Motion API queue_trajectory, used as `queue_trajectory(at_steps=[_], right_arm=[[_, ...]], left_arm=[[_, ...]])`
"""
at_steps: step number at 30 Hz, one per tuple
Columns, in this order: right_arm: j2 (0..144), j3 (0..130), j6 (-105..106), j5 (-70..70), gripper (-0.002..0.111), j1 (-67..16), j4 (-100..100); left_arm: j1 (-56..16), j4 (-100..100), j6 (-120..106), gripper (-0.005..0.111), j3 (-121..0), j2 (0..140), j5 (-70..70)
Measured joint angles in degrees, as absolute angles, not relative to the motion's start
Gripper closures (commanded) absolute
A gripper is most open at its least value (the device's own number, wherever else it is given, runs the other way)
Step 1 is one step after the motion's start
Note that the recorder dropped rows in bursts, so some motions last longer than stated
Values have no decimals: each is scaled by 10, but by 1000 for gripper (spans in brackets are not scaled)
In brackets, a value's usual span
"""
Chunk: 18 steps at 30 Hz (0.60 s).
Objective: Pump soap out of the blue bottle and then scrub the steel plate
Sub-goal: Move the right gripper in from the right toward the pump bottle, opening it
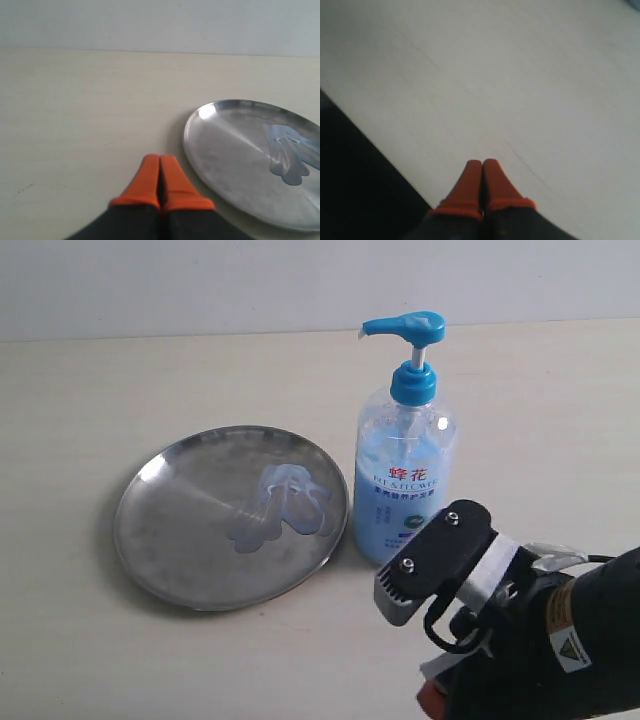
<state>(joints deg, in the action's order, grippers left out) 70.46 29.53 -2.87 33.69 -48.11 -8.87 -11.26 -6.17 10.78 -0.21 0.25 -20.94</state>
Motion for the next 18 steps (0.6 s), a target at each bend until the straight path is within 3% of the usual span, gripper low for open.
queue_trajectory(at_steps=[18], right_arm=[[705,123,31,-184,108,-481,-234]], left_arm=[[-113,-62,108,107,-2,2,-209]])
